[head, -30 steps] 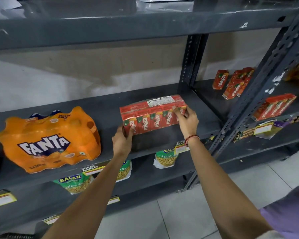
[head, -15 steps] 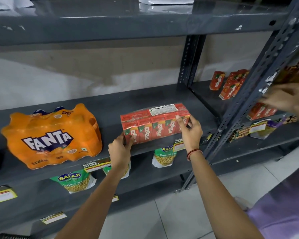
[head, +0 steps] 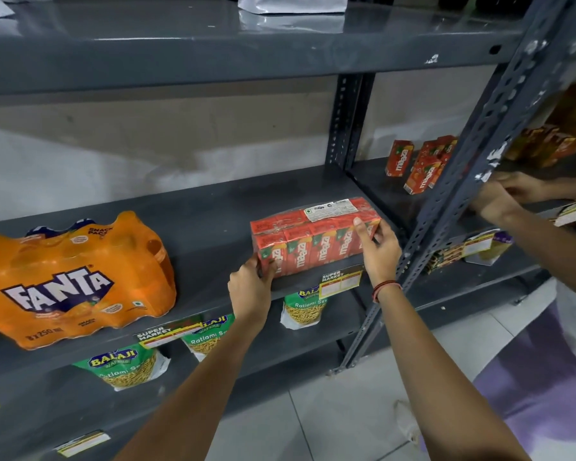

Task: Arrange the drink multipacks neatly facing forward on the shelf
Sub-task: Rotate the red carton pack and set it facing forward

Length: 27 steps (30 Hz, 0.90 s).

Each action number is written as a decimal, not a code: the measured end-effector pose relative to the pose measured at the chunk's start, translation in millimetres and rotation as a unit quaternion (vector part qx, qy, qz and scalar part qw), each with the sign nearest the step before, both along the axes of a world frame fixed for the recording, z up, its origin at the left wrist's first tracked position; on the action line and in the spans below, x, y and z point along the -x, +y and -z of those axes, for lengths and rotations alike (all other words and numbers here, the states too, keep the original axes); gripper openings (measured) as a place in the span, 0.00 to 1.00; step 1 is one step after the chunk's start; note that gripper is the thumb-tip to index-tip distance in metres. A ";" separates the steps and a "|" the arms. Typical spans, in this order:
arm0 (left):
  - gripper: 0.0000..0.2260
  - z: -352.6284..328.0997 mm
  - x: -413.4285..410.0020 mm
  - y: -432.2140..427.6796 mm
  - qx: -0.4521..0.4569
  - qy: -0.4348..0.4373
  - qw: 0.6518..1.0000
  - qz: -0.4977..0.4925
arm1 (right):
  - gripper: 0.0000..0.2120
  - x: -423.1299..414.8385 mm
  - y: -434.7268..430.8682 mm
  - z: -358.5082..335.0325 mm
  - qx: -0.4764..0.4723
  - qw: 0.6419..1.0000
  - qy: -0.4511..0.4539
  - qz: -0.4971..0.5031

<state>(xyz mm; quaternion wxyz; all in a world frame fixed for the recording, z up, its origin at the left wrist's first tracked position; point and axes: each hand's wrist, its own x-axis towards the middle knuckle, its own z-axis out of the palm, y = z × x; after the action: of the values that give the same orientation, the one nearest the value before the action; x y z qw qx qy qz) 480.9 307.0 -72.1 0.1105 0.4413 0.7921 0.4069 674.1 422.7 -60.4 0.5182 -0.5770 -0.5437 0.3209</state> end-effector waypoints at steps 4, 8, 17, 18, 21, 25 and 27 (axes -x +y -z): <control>0.15 -0.4 -16.9 9.6 -0.008 -0.008 1.000 0.013 | 0.34 -16.8 7.7 -2.7 0.022 1.000 0.009 0.000; 0.15 -1.7 -27.3 14.3 -0.017 0.002 1.000 0.015 | 0.34 -26.1 13.6 -2.7 0.035 0.999 0.020 -0.001; 0.15 -1.0 -31.5 17.4 -0.027 -0.001 0.999 0.018 | 0.34 -31.2 17.4 -0.7 0.038 0.999 0.017 -0.002; 0.15 -1.0 -30.6 17.4 -0.026 -0.006 0.999 0.022 | 0.33 -30.6 17.0 -1.1 0.041 0.999 0.022 -0.003; 0.15 -1.7 -22.7 16.3 -0.015 -0.029 0.998 0.057 | 0.29 -26.4 11.6 -5.8 0.039 0.999 0.023 0.010; 0.12 -1.8 -4.9 -1.0 -0.057 -0.104 0.987 0.111 | 0.25 -6.1 -18.1 -10.7 -0.019 0.995 -0.015 0.099; 0.15 1.7 2.4 -20.8 -0.089 -0.122 0.984 0.094 | 0.20 16.1 -42.7 -9.9 -0.078 0.988 -0.050 0.122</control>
<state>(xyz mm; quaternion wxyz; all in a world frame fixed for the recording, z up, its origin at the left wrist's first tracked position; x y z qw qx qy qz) 478.4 286.2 -73.8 0.2042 0.4686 0.6884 0.5146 658.0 380.0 -50.5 0.5691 -0.6120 -0.5179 0.1825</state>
